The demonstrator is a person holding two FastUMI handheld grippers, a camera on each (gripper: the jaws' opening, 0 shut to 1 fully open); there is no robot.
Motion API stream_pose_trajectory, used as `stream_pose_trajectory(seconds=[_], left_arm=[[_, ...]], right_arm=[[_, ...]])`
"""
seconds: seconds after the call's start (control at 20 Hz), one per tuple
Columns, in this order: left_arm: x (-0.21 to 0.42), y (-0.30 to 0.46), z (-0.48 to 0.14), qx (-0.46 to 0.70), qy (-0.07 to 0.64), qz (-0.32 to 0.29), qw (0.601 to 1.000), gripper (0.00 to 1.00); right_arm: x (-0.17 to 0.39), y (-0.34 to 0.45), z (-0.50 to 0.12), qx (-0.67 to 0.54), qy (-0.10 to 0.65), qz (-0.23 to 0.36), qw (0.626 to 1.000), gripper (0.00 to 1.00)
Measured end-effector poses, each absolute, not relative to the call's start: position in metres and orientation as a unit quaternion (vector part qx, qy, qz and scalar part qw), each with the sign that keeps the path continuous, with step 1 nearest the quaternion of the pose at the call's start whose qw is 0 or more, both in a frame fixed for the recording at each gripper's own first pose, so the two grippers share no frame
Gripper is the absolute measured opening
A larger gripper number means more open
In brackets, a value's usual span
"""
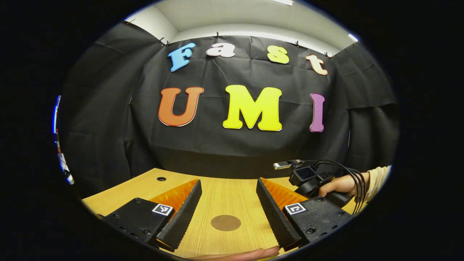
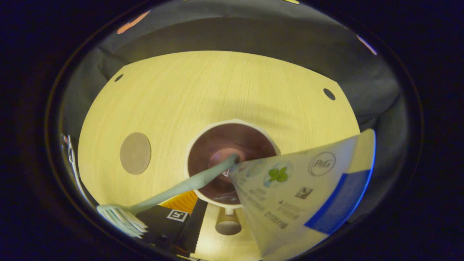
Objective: Put the toothbrush and toothpaste on the desktop into the cup, then pick up the cup and place it on the coaster on the desktop.
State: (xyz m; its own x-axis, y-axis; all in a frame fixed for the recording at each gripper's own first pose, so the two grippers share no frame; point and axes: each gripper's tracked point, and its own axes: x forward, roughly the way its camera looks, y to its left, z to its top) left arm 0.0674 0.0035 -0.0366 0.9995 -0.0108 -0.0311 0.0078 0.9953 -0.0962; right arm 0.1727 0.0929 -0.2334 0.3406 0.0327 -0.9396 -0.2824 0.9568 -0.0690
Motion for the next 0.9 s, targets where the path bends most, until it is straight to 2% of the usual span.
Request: stream_pose_trajectory(seconds=[0.1,0.15,0.2,0.5,0.9], left_arm=[[0.068,0.005,-0.038,-0.047,0.019,-0.005,0.999,0.96],[0.069,0.006,-0.039,-0.048,0.019,-0.003,0.999,0.96],[0.069,0.007,-0.040,-0.047,0.020,-0.002,0.999,0.96],[0.069,0.010,-0.037,-0.042,0.015,-0.002,0.999,0.96],[0.059,0.017,-0.031,-0.026,0.021,0.001,0.999,0.96]], right_arm=[[0.169,0.093,-0.235,-0.108,0.574,0.098,0.806,0.62],[0.169,0.097,-0.236,-0.093,0.576,0.096,0.807,0.38],[0.169,0.097,-0.237,-0.089,0.578,0.097,0.805,0.29],[0.168,0.100,-0.237,-0.062,0.579,0.101,0.806,0.24],[0.176,0.110,-0.224,-0.062,0.541,0.107,0.832,0.24]])
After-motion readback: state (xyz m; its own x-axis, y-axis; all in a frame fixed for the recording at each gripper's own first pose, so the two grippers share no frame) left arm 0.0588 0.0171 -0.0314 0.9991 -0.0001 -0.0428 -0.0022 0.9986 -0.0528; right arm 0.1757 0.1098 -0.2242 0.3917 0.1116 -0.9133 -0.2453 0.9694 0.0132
